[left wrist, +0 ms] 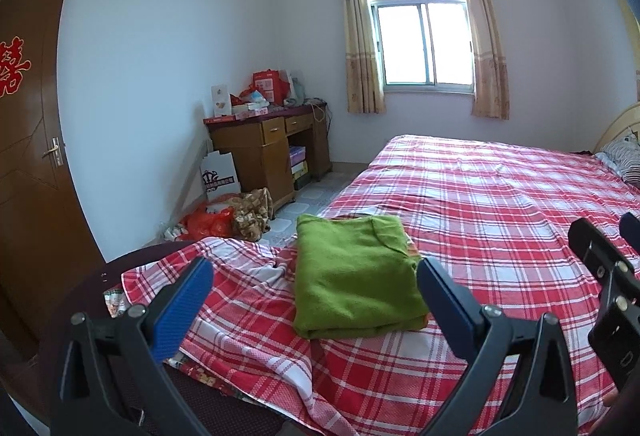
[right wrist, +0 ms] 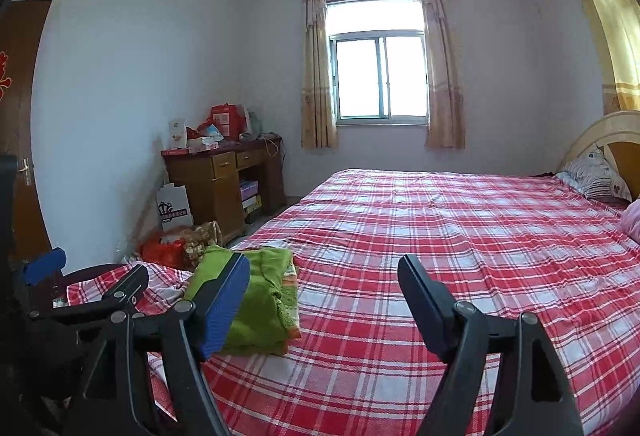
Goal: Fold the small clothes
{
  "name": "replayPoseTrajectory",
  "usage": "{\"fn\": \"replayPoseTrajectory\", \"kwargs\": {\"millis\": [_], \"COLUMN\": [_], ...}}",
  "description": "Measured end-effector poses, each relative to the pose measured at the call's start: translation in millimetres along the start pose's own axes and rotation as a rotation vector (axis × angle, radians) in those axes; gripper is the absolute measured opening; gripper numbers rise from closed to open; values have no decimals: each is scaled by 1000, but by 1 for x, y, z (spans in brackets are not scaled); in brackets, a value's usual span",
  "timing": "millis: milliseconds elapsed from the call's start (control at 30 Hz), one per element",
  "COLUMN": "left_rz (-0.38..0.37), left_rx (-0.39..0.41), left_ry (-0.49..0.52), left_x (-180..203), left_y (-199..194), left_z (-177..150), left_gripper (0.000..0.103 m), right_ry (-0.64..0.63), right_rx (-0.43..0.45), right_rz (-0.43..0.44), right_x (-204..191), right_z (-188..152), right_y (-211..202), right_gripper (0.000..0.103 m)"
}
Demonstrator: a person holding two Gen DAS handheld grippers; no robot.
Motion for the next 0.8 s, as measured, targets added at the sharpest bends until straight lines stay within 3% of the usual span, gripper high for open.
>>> {"fn": "replayPoseTrajectory", "kwargs": {"millis": [800], "left_rz": [3], "left_rx": [-15], "left_ry": [0], "left_x": [-3], "left_y": [5], "left_z": [-2], "left_gripper": [103], "right_ry": [14], "right_rx": [-11], "right_rz": [0], "right_x": [2], "right_z": [-3], "right_y": [4], "right_gripper": [77]}}
Point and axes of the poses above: each gripper's, at about its wrist camera, not at the fingertips, and y roughly the way its jaws point, x to its right, z to its top, the point moved 6 cm from there along y, roughly the way its jaws point, and after that the axes turned 5 degrees about y, right-handed, at the moved point
